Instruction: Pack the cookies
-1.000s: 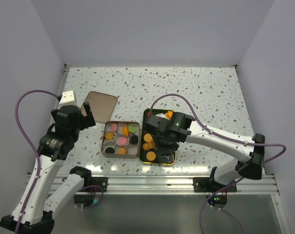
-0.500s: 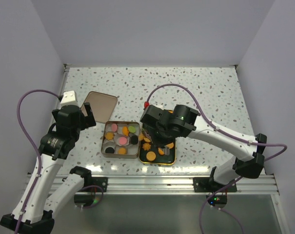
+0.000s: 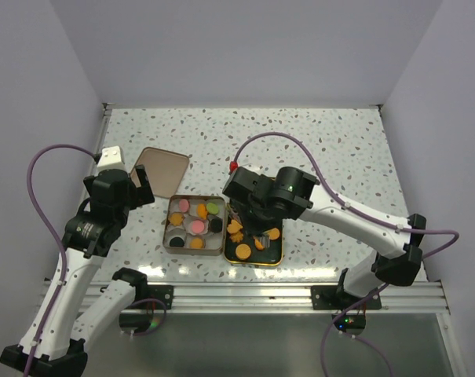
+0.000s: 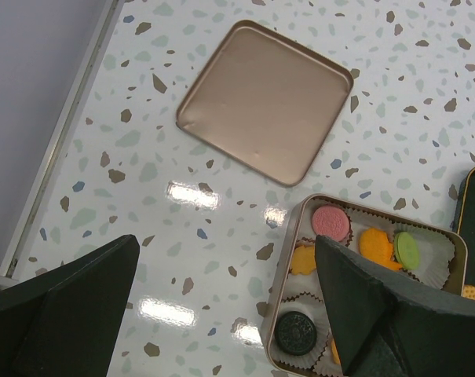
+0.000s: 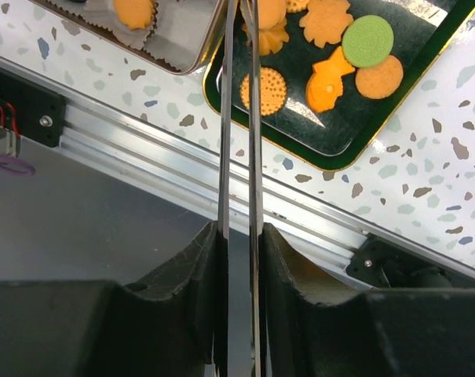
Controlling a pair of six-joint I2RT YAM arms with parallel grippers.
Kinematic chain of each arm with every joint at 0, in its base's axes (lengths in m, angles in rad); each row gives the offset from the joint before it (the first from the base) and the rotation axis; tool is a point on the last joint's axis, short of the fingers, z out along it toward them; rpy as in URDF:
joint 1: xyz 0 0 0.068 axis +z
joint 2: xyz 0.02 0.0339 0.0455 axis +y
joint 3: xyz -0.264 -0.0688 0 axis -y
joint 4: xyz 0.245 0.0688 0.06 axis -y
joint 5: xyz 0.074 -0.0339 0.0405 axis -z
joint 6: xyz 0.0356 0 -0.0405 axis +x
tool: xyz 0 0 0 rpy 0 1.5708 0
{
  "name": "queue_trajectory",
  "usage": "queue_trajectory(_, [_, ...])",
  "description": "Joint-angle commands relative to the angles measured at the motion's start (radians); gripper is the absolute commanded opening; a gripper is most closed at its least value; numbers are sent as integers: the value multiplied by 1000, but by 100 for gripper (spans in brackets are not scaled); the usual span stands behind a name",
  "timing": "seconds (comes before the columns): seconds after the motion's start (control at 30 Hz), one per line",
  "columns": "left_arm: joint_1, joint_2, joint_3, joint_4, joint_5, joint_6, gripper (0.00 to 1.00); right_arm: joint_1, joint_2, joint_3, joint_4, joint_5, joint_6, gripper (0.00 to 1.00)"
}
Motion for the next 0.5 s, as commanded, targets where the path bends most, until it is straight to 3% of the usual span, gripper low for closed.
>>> queue_trajectory(0.0, [-8,-5,-1,52,-14,17,100,1,-7,-12,-109,29,8,31])
queue_trajectory(0.47, [-8,9,-4,55,-12,19,100,1,20,-112,-45,15,5,44])
